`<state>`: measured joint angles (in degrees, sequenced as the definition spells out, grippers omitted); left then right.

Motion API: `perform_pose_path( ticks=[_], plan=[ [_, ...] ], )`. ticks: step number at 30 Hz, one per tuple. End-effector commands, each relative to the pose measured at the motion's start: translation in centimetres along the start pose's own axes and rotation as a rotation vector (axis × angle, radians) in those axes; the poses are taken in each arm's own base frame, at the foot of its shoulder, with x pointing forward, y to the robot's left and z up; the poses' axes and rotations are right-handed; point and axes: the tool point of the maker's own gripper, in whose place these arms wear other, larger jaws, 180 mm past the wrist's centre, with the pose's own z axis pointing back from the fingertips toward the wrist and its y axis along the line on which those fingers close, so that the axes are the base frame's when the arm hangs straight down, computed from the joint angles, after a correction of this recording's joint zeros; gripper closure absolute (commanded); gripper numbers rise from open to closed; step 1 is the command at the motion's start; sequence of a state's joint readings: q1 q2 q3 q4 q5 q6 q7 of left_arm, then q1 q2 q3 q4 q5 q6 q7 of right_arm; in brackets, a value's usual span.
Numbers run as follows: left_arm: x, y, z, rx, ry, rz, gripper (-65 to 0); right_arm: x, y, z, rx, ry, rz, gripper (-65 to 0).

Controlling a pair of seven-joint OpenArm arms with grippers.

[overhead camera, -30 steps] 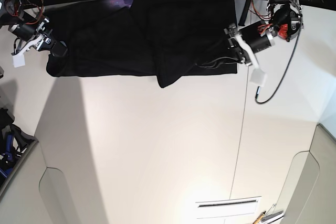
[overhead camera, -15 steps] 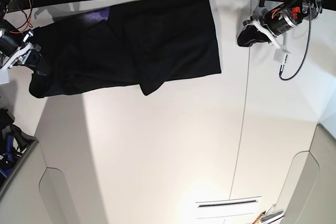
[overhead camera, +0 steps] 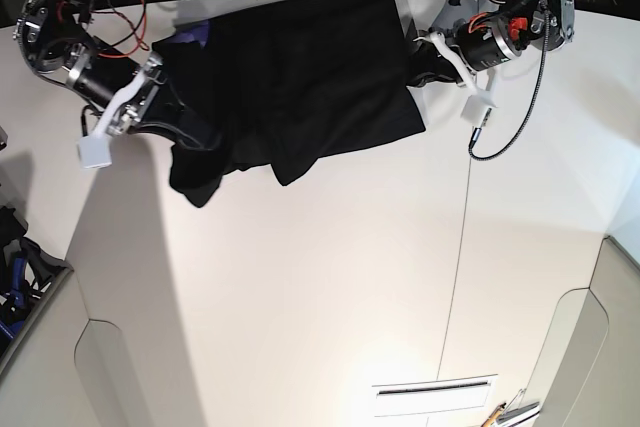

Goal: Fold the T-shirt properly
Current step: 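Fold the strip end with the right gripper toward the left gripper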

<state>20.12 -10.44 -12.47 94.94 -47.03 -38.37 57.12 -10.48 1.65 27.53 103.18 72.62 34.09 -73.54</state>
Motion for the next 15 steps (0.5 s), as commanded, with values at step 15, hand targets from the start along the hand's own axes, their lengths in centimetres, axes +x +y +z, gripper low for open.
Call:
perform_pose_path(
  ticks=[15],
  plan=[
    [0.0, 0.3, 0.2, 0.022, 0.017, -0.024, 0.0, -5.4, 7.8, -10.8, 0.124, 0.147, 0.189, 0.0]
  ],
)
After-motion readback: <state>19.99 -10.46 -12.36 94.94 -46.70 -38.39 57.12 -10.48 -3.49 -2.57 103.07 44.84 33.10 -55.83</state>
